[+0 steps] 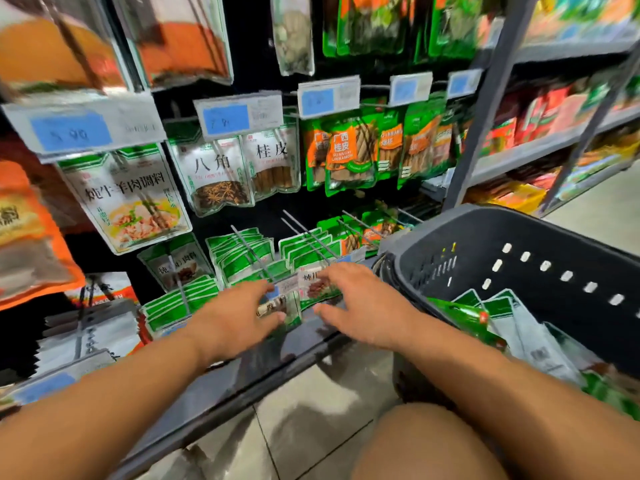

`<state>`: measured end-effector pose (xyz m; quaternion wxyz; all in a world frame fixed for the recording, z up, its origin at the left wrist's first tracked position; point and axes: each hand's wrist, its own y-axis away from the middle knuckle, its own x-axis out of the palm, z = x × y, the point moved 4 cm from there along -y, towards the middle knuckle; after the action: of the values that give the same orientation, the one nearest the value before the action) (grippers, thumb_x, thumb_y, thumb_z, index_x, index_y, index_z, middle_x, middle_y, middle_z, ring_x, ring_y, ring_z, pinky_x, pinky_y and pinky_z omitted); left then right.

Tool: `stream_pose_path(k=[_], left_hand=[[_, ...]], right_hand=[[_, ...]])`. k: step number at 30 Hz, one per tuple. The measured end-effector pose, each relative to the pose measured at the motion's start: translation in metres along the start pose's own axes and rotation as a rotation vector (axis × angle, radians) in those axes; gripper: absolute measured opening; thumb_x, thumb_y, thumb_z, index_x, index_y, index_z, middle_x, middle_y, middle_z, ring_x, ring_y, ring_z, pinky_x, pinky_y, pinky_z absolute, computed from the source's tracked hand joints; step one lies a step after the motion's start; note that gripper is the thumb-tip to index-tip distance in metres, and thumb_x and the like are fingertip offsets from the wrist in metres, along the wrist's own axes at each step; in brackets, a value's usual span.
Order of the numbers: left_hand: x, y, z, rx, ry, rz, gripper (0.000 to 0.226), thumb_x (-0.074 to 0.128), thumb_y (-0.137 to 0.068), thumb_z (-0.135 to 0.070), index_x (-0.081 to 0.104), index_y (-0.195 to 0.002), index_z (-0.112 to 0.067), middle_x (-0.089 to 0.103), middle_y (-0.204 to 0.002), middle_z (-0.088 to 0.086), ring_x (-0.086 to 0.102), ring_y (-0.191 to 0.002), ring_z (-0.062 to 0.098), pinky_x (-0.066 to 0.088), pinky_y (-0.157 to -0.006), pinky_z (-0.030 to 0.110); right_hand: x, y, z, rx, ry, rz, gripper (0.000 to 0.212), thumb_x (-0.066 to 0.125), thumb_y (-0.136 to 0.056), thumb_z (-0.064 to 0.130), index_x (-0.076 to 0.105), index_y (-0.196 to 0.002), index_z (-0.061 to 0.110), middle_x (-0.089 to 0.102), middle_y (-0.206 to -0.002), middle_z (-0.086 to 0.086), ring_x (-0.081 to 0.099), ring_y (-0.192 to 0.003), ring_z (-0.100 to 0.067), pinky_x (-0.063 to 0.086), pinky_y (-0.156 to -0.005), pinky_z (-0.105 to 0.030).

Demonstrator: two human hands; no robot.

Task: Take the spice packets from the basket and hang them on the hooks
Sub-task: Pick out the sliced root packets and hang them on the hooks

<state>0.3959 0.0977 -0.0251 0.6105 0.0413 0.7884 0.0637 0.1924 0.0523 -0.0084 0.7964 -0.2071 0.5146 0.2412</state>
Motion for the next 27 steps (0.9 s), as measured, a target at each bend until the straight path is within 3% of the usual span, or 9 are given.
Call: stream_pose_path(k=[6,13,17,20,27], left_hand=[[-0.032,-0.012,-0.067,0.24,-0.102,-0.087,0.063,0.055,-0.097,-0.056,0.044,-0.149,-0.022,0.052,-0.149,0.002,0.049,-0.137,0.022,0.038,-0.114,0.033],[-0.027,-0.052,-0.159,0.477,-0.081,-0.133,0.065,0.056,-0.096,-0.059,0.041,-0.151,-0.027,0.047,-0.153,-0.004,0.042,-0.141,0.019,0.035,-0.117,0.034],[-0.007,-0.077,-0.199,0.605,-0.133,-0.105,0.065,0.056,-0.095,-0.061,0.043,-0.148,-0.027,0.048,-0.15,-0.003,0.042,-0.14,0.019,0.033,-0.118,0.032],[0.007,-0.095,-0.223,0.659,-0.13,-0.079,0.07,0.047,-0.091,-0.07,0.043,-0.147,-0.028,0.048,-0.151,-0.004,0.042,-0.141,0.021,0.037,-0.117,0.041],[0.04,-0.128,-0.26,0.684,-0.134,0.05,0.066,0.055,-0.096,-0.061,0.035,-0.152,-0.034,0.039,-0.157,-0.01,0.036,-0.146,0.016,0.038,-0.116,0.043]], right_hand=[[-0.062,0.05,-0.047,0.02,0.113,-0.087,0.056,0.06,-0.097,0.049,0.046,-0.147,0.026,0.046,-0.153,0.002,0.033,-0.145,-0.021,0.033,-0.119,-0.045],[-0.092,0.101,-0.144,0.323,0.133,-0.066,0.063,0.062,-0.097,0.048,0.042,-0.152,0.023,0.043,-0.156,0.002,0.031,-0.147,-0.018,0.035,-0.118,-0.044],[-0.078,0.107,-0.195,0.442,0.175,0.044,0.068,0.064,-0.096,0.047,0.039,-0.154,0.021,0.042,-0.157,-0.002,0.032,-0.147,-0.023,0.037,-0.116,-0.045],[-0.06,0.102,-0.224,0.505,0.203,0.148,0.068,0.065,-0.096,0.043,0.039,-0.154,0.017,0.046,-0.154,-0.007,0.038,-0.144,-0.027,0.038,-0.115,-0.041],[-0.006,0.101,-0.263,0.543,0.2,0.409,0.055,0.067,-0.093,0.039,0.052,-0.142,0.018,0.064,-0.134,-0.01,0.06,-0.12,-0.03,0.047,-0.095,-0.031]])
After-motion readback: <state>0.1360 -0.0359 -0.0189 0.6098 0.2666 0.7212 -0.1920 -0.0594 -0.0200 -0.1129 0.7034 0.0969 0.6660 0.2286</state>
